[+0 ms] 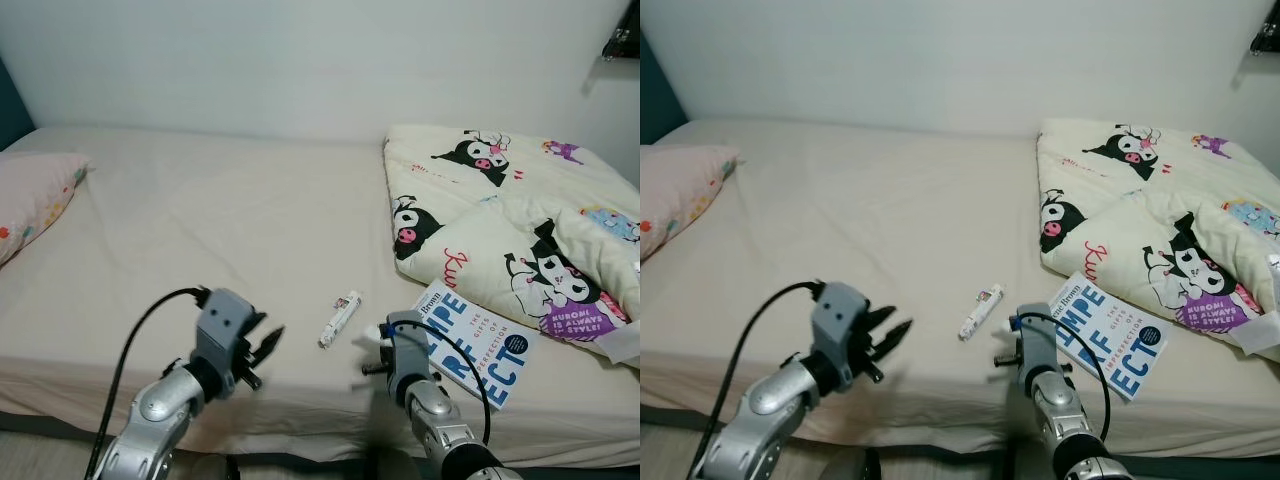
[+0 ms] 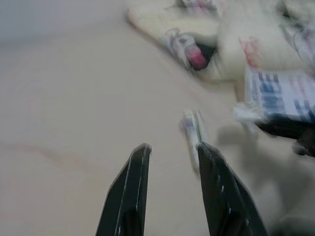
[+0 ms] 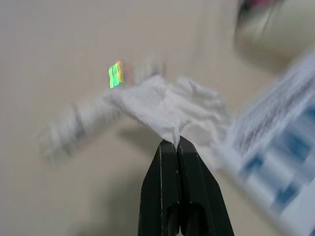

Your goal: Clean up the room

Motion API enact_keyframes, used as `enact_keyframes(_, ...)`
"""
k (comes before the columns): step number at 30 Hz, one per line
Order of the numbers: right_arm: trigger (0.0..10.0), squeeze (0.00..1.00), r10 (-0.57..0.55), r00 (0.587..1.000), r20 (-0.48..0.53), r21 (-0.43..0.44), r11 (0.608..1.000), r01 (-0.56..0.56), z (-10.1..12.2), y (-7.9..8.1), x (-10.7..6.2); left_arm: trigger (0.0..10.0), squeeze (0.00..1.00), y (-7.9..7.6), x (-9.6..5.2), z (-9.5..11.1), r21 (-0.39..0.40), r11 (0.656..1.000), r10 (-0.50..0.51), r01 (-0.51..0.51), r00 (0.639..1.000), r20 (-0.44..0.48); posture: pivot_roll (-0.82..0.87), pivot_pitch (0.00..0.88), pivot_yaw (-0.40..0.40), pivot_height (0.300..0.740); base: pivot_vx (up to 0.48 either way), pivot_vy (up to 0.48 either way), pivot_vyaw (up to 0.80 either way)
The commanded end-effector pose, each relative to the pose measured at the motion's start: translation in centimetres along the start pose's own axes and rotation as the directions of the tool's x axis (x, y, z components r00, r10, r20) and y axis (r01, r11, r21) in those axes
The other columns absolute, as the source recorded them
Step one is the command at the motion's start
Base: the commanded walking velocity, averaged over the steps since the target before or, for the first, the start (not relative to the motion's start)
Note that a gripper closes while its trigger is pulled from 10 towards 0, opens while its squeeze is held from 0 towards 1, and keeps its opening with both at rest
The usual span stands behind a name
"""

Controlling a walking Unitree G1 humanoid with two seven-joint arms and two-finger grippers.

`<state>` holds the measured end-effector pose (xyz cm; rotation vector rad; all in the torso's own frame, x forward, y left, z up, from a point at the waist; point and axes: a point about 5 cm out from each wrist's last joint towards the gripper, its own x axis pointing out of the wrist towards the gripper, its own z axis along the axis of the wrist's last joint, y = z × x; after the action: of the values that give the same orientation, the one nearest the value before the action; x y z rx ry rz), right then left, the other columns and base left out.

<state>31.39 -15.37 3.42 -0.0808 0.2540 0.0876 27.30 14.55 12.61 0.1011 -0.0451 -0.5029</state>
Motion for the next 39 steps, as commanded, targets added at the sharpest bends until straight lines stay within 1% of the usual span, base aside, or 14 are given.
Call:
enact_keyframes(1, 10.0, 0.0, -0.02, 0.995, 0.098, -0.018, 1.0, 0.021, 1.3, -0.1, -0.1, 10.0, 0.0, 0.8, 0.0, -0.1, -0.025, 0.996, 0.089, -0.089, 0.996, 0.014, 0.07, 0.03, -0.079, 0.595, 0.0, 0.0, 0.0)
enact_keyframes(2, 10.0, 0.0, -0.016, 0.988, 0.156, -0.023, 1.0, 0.02, 2.2, 0.0, -0.3, 10.0, 0.0, 1.5, 0.1, 0.0, -0.038, 0.986, 0.162, -0.161, 0.987, 0.023, 0.07, 0.025, -0.077, 0.595, 0.0, 0.0, 0.0)
enact_keyframes(3, 10.0, 0.0, -0.013, 0.982, 0.188, -0.025, 1.0, 0.018, 2.7, 0.1, -0.4, 10.0, 0.0, 1.8, 0.1, 0.0, -0.047, 0.977, 0.207, -0.206, 0.978, 0.027, 0.06, 0.023, -0.078, 0.595, 0.0, 0.0, 0.0)
enact_keyframes(4, 10.0, 0.0, -0.013, 0.982, 0.188, -0.025, 1.0, 0.018, 2.7, 0.1, -0.4, 10.0, 0.0, 1.8, 0.1, 0.0, -0.047, 0.977, 0.207, -0.206, 0.978, 0.027, 0.06, 0.023, -0.078, 0.595, 0.0, 0.0, 0.0)
enact_keyframes(5, 10.0, 0.0, -0.01, 0.978, 0.208, -0.026, 1.0, 0.015, 3.0, 0.2, -0.5, 10.0, 0.0, 2.1, 0.1, 0.0, -0.053, 0.971, 0.234, -0.232, 0.972, 0.028, 0.06, 0.023, -0.078, 0.595, 0.0, 0.0, 0.0)
enact_keyframes(7, 10.0, 0.0, 0.012, 0.96, 0.281, -0.076, 0.997, 0.01, 3.9, 0.5, -1.0, 10.0, 0.0, 2.0, 0.2, -0.1, -0.065, 0.965, 0.257, -0.255, 0.966, 0.023, 0.06, 0.018, -0.079, 0.595, 0.0, 0.0, 0.0)
enact_keyframes(8, 10.0, 0.0, 0.012, 0.96, 0.281, -0.076, 0.997, 0.01, 3.9, 0.5, -1.0, 10.0, 0.0, 2.0, 0.2, -0.1, -0.065, 0.965, 0.257, -0.255, 0.966, 0.023, 0.06, 0.018, -0.079, 0.595, 0.0, 0.0, 0.0)
enact_keyframes(10, 10.0, 0.0, 0.028, 0.945, 0.326, -0.106, 0.994, 0.007, 4.4, 0.8, -1.4, 10.0, 0.0, 1.7, 0.3, -0.2, -0.056, 0.96, 0.275, -0.273, 0.961, 0.025, 0.06, 0.016, -0.081, 0.595, 0.0, 0.0, 0.0)
enact_keyframes(14, 10.0, 0.0, 0.025, 0.94, 0.339, -0.102, 0.995, 0.011, 4.6, 1.0, -1.6, 10.0, 0.0, 1.6, 0.5, -0.4, -0.042, 0.947, 0.319, -0.317, 0.948, 0.02, 0.06, 0.015, -0.082, 0.595, 0.0, 0.0, 0.0)
enact_keyframes(21, 10.0, 0.0, 0.01, 0.942, 0.334, -0.088, 0.996, 0.02, 4.6, 1.1, -1.7, 10.0, 0.0, 1.7, 0.7, -0.9, -0.015, 0.93, 0.366, -0.367, 0.93, -0.012, 0.06, 0.012, -0.083, 0.62, 0.0, 0.0, 0.0)
enact_keyframes(22, 10.0, 0.0, 0.009, 0.945, 0.327, -0.086, 0.996, 0.02, 4.5, 1.2, -1.7, 10.0, 0.0, 1.8, 0.7, -1.2, -0.01, 0.917, 0.399, -0.399, 0.917, -0.028, 0.06, 0.009, -0.083, 0.63, 0.0, 0.0, 0.0)
enact_keyframes(28, 10.0, 0.0, 0.011, 0.947, 0.322, -0.086, 0.996, 0.018, 4.5, 1.4, -1.7, 10.0, 0.0, 1.9, 0.5, -1.2, 0.011, 0.906, 0.424, -0.424, 0.905, -0.025, 0.07, 0.003, -0.081, 0.65, 0.0, 0.0, 0.0)
enact_keyframes(35, 10.0, 0.0, 0.022, 0.949, 0.315, -0.096, 0.995, 0.009, 4.4, 1.6, -1.8, 10.0, 0.0, 1.6, 0.3, -1.5, 0.017, 0.897, 0.442, -0.442, 0.897, -0.031, 0.07, 0.0, -0.09, 0.69, 0.0, 0.0, 0.0)
enact_keyframes(39, 10.0, 0.0, 0.029, 0.949, 0.314, -0.098, 0.995, 0.002, 4.4, 1.7, -1.8, 10.0, 0.0, 1.6, 0.3, -1.5, 0.016, 0.895, 0.446, -0.445, 0.895, -0.03, 0.08, 0.0, -0.095, 0.7, 0.0, 0.0, 0.0)
